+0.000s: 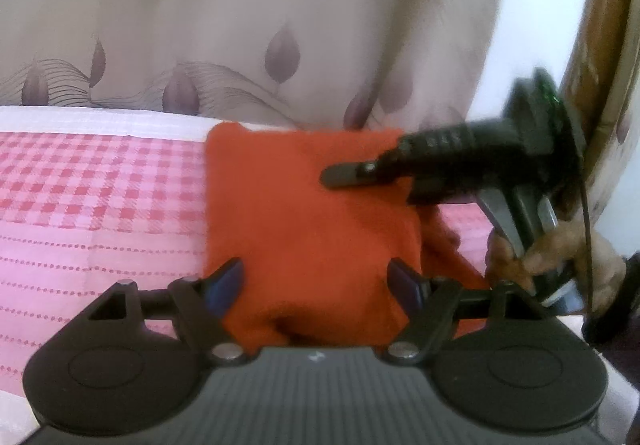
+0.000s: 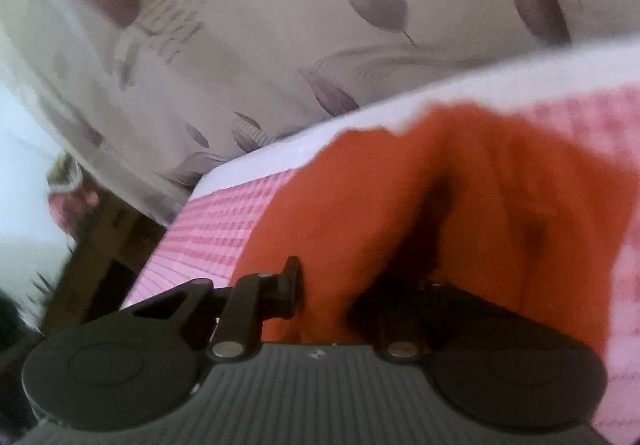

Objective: Fold small clothes

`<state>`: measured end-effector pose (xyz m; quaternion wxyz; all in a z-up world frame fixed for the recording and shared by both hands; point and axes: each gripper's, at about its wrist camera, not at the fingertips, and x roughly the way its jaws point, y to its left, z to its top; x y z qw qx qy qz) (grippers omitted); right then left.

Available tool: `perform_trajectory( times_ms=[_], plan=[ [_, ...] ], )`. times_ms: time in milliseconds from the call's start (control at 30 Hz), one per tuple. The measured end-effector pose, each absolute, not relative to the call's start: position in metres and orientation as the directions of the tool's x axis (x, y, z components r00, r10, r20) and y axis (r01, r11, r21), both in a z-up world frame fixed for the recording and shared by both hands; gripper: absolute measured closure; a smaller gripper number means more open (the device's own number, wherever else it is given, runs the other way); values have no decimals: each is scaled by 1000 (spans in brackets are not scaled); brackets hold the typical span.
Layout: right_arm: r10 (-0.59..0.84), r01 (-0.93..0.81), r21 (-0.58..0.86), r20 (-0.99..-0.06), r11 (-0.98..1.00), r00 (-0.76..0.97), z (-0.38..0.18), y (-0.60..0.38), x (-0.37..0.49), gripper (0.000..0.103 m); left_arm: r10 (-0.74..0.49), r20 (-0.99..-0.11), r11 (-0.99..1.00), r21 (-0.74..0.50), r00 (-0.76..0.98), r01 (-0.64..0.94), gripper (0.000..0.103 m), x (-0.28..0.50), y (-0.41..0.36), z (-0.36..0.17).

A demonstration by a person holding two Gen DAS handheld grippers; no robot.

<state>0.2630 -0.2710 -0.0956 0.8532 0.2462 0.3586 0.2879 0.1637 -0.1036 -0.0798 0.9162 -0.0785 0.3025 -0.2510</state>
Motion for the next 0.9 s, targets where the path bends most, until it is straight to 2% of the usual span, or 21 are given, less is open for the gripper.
perform_trajectory(
  times_ms=[33, 133, 267, 533, 567, 600, 633, 667, 733, 833, 900],
  plan=[
    [668, -322, 625, -457, 711, 587, -89, -275, 260, 89, -510, -506, 860, -308, 696, 406, 25, 163, -101, -77],
    [647, -341, 590, -447, 732, 618, -64, -290, 256, 89, -524, -478, 850, -343, 705, 400, 25, 161, -96, -65],
    [589, -314, 531, -495, 787, 639, -52, -316, 260, 89, -538, -452, 842, -338, 712, 421, 25, 161, -101, -55],
    [536, -240, 504, -597, 830, 598, -100, -336, 264, 89, -521, -491, 854, -280, 698, 439, 25, 167, -122, -62],
    [556, -224, 553, -559, 803, 615, -102, -341, 263, 80, -514, -494, 857, -267, 701, 440, 25, 167, -124, -63],
    [594, -213, 619, -512, 756, 621, -103, -346, 264, 76, -512, -493, 858, -258, 703, 443, 25, 166, -125, -63],
    [631, -196, 687, -466, 700, 621, -102, -354, 263, 68, -514, -493, 857, -253, 702, 450, 24, 167, -126, -63],
    [631, -180, 717, -431, 673, 645, -98, -360, 255, 48, -519, -499, 853, -247, 695, 459, 24, 168, -128, -64],
    [592, -193, 685, -413, 703, 692, -86, -362, 233, 26, -504, -516, 860, -224, 693, 459, 24, 171, -130, -67],
    [594, -205, 704, -366, 680, 716, -78, -367, 197, 28, -504, -516, 861, -233, 693, 453, 24, 172, -125, -69],
    [607, -205, 711, -374, 673, 701, -79, -360, 180, 28, -502, -512, 864, -263, 697, 429, 24, 173, -117, -71]
  ],
)
